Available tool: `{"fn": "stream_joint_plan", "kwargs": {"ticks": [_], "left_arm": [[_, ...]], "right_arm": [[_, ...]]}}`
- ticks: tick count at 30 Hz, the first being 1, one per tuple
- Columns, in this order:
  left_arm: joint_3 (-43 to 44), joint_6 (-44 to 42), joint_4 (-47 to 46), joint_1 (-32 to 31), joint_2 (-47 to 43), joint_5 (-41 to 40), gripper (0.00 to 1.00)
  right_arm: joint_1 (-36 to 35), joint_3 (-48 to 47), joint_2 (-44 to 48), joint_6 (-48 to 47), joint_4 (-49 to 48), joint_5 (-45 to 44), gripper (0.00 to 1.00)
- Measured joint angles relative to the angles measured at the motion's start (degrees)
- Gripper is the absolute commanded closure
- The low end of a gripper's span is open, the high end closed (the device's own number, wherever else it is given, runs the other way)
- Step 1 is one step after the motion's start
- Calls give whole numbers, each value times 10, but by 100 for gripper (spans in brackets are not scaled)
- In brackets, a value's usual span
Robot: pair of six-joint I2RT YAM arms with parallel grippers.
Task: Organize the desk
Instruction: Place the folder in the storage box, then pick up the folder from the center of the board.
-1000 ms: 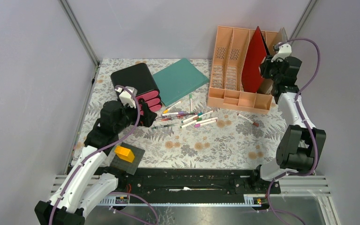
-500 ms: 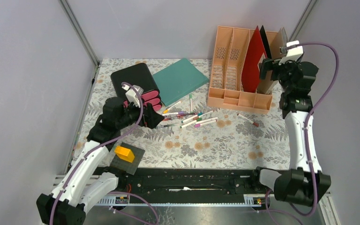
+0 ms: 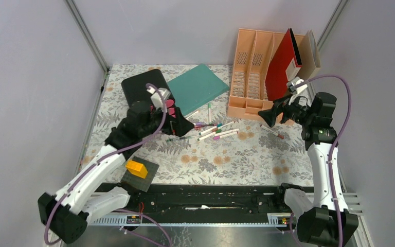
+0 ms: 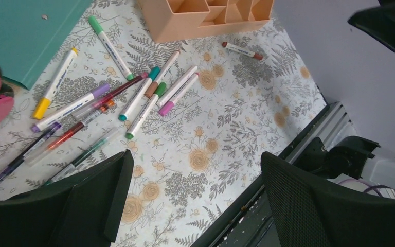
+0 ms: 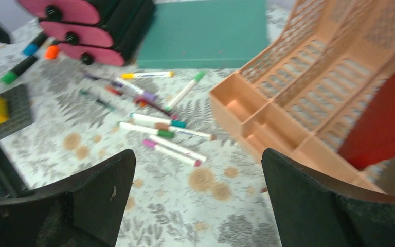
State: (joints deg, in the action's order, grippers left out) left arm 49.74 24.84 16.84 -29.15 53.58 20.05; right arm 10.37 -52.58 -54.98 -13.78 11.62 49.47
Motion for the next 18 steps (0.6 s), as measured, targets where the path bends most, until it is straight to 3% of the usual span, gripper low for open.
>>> {"fn": "stream_joint_plan", "kwargs": {"ticks": [5,14,18], "left_arm": [[29,24,-23,-57,95,-76,1],[68,68,-95,-66,233,-188,3],[115,83,-120,-66,313,-221,18]], "right_arm": [[0,27,-8,1,1,64,0],[0,30,-11,1,-10,88,0],[0,34,-18,2,-14,87,0]]}}
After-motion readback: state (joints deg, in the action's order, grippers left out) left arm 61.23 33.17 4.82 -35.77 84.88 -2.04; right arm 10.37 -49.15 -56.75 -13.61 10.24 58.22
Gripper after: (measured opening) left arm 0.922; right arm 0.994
